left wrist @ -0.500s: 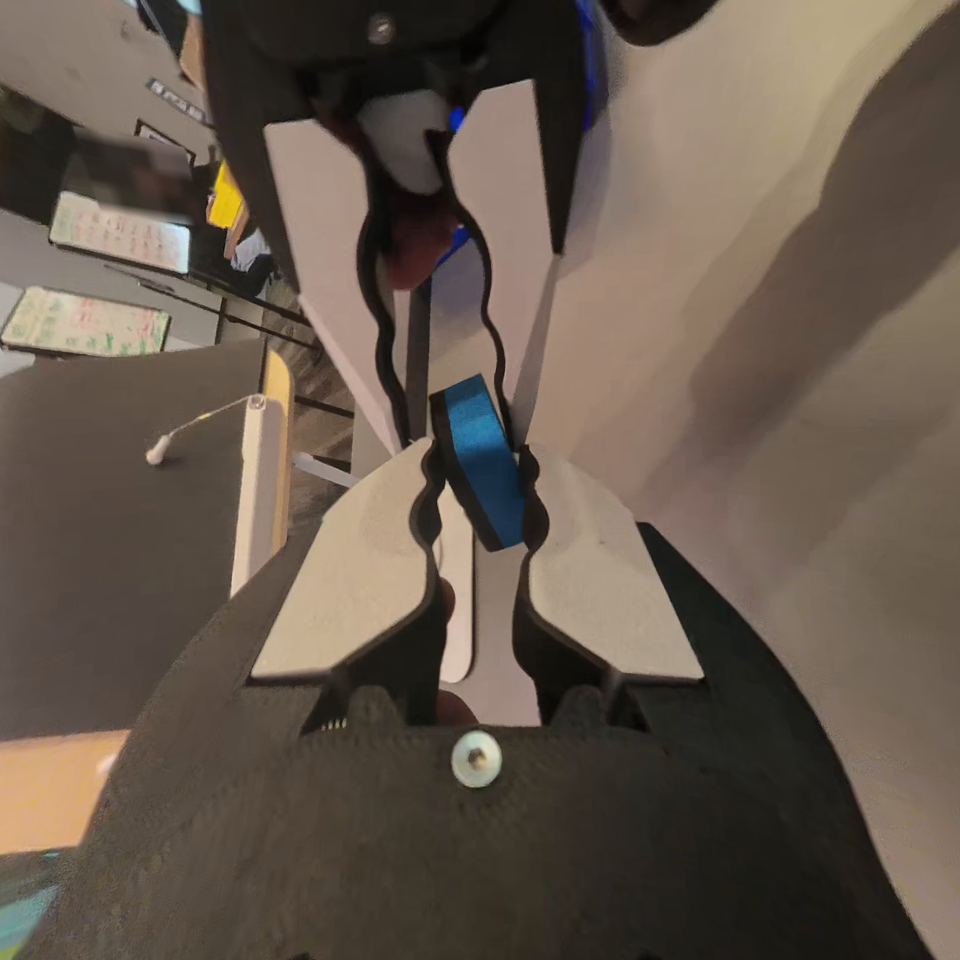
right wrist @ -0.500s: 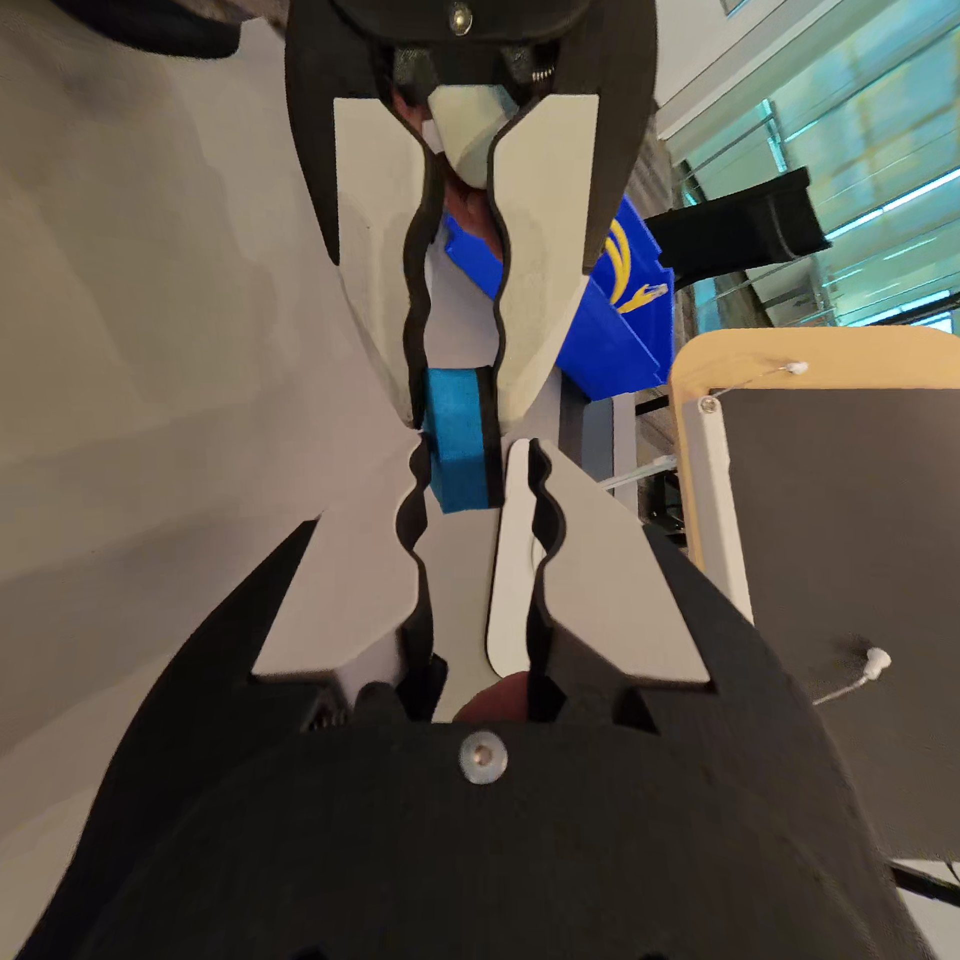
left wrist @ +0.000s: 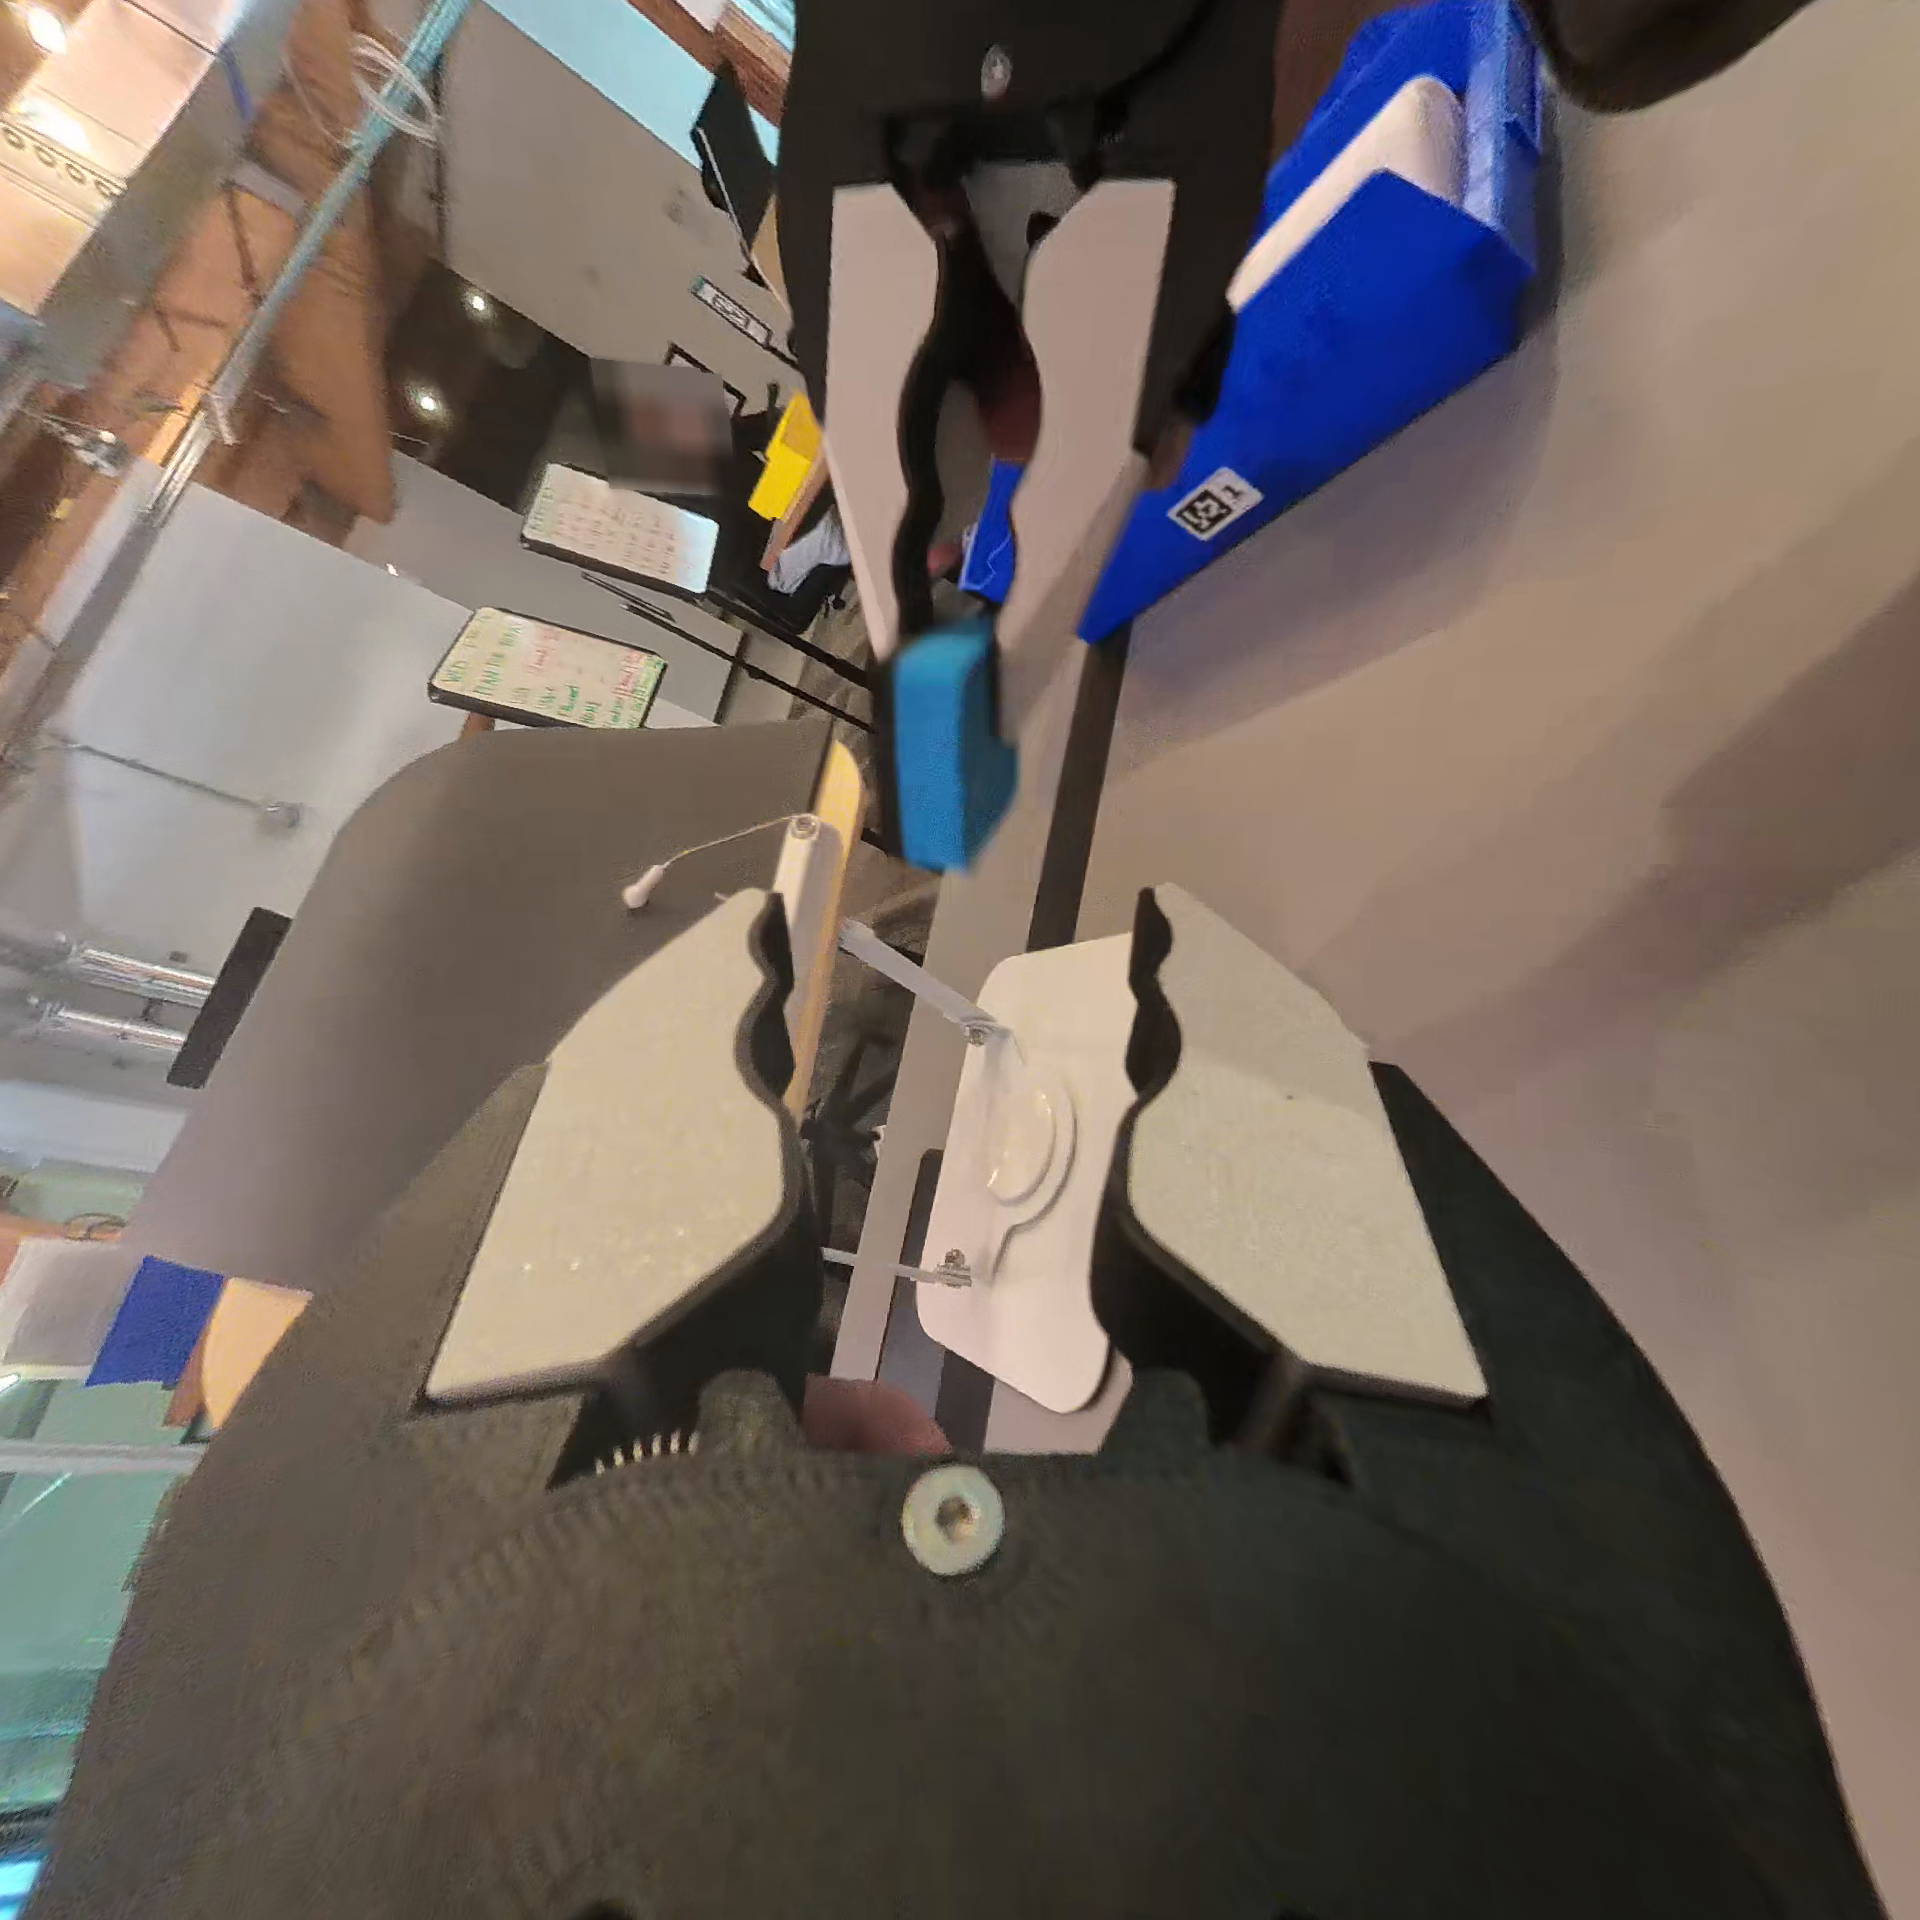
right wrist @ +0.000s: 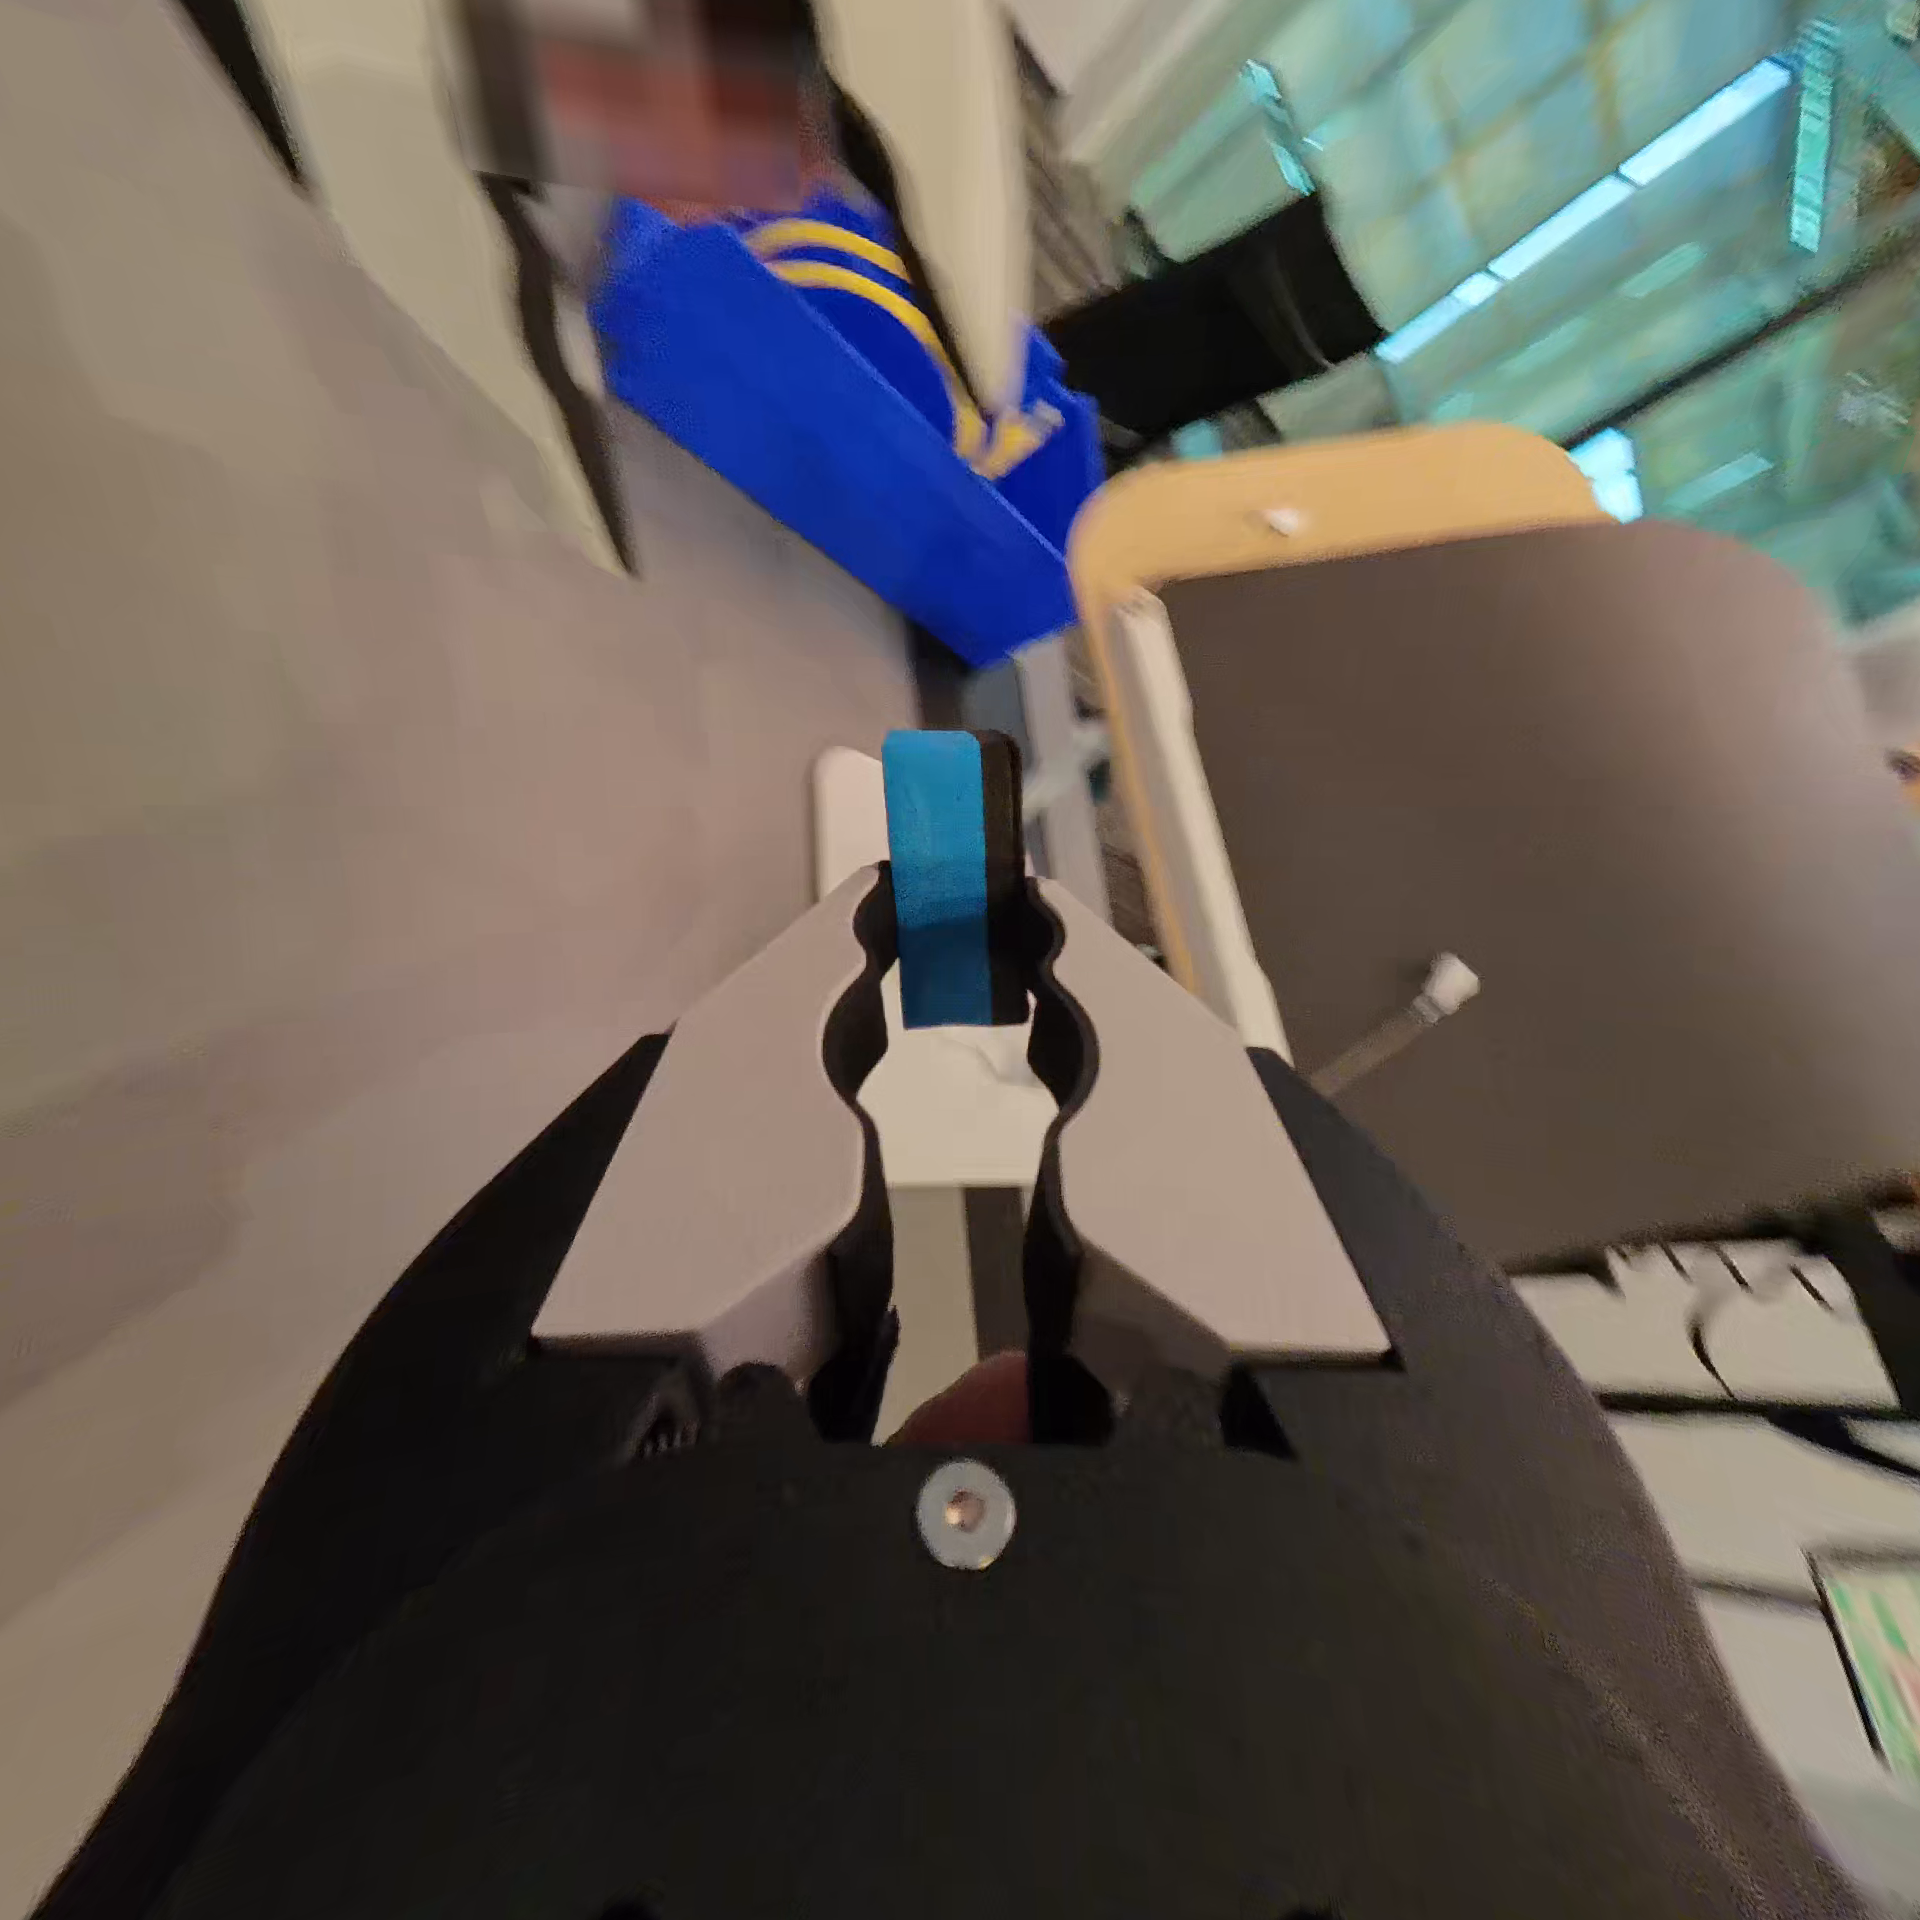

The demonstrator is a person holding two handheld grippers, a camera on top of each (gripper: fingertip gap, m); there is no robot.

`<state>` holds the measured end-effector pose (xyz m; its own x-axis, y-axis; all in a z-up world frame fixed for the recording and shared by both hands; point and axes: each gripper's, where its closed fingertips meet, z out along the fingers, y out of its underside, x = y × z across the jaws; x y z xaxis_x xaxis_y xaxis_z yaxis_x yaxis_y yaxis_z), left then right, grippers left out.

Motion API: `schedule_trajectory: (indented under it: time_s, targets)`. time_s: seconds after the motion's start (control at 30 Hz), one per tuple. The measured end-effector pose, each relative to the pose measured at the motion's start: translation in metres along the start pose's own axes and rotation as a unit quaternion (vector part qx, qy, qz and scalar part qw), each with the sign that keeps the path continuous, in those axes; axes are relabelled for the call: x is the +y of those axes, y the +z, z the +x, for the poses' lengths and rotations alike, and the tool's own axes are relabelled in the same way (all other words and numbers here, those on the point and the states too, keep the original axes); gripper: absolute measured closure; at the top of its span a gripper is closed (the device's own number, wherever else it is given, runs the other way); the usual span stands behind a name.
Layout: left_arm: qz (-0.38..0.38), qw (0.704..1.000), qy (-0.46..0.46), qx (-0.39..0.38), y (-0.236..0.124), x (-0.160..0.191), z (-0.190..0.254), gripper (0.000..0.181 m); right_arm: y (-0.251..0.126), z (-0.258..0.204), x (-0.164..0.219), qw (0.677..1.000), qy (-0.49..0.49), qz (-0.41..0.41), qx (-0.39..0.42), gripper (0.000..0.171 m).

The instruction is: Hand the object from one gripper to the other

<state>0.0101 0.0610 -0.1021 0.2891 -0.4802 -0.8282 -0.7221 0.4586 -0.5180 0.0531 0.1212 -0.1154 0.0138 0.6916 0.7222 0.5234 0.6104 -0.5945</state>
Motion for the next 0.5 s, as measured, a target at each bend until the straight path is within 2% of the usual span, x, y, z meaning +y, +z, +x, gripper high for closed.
schedule_trajectory:
  time_s: [0.1, 0.2, 0.37, 0.5]
  targets:
    - [-0.023, 1.0, 0.019, -0.006, 0.003, 0.008, 0.0, 0.127, -0.039, 0.052, 0.044, 0.992, 0.051, -0.056, 0.102, 0.151]
    - [-0.038, 0.998, 0.041, 0.002, 0.008, 0.014, 0.009, 0.129, -0.095, 0.093, 0.116, 0.957, 0.124, -0.166, 0.203, 0.151]
    - [-0.036, 0.999, 0.03, 0.006, 0.013, 0.013, 0.013, 0.133, -0.177, 0.104, 0.215, 0.878, 0.276, -0.259, 0.292, 0.152]
    - [-0.044, 0.999, 0.03, 0.006, 0.016, 0.018, 0.015, 0.134, -0.211, 0.083, 0.277, 0.814, 0.371, -0.323, 0.309, 0.151]
